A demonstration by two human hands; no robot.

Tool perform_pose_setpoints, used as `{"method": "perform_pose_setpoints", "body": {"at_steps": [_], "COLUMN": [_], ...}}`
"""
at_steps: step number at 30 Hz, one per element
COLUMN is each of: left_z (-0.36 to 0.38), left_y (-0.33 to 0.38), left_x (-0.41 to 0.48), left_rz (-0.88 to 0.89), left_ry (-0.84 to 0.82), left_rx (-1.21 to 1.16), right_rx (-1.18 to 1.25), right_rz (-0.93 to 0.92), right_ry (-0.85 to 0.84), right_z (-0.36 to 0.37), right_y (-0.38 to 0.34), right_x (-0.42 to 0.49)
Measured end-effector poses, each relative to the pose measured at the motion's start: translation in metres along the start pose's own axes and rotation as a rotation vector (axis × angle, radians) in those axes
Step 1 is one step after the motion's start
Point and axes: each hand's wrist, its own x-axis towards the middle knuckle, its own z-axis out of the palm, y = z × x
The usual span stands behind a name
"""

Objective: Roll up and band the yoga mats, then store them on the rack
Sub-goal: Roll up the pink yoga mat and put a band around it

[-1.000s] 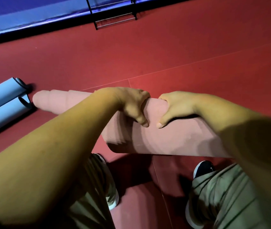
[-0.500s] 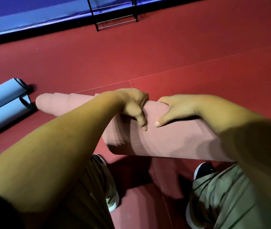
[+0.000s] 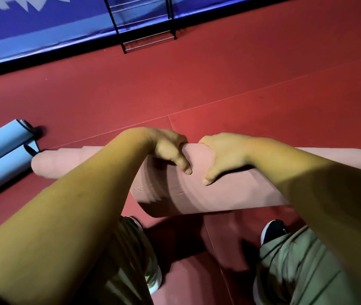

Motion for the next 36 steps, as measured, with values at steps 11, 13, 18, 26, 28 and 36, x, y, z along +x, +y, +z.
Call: {"method": "perform_pose_setpoints", "body": {"at_steps": [11,13,18,26,28,36], "left_z": [0.022,0.02,0.013,0.004,0.002,0.019], "left_y": [0.014,0.01,-0.004,-0.009,-0.005,0.016], "left_x": [0.003,0.004,0.013,0.013,0.01,0.004], "left_rz": [0.064,0.043,0.036,0.043,0.058,0.073], "left_ry": [0.236,0.23,0.154,0.022,0.045,0.215], "left_rx": [0.243,0.2,0.01,-0.149,-0.088,0.366], "right_rx": [0.228,0.19,0.025,-0.114,-0.073,0.102], "right_rz": [0.034,0.038,0.006,0.013,0.009,0.023], "right_ry": [-0.077,-0.091,-0.076,0.013,0.04,0.017], "right_z": [-0.002,-0.004,-0.001,0.004,0.002,-0.007], "right_y": [0.013,0.008,-0.001,-0.009,-0.006,0.006], "right_x": [0.004,0.002,0.004,0.002,0.004,0.003]}}
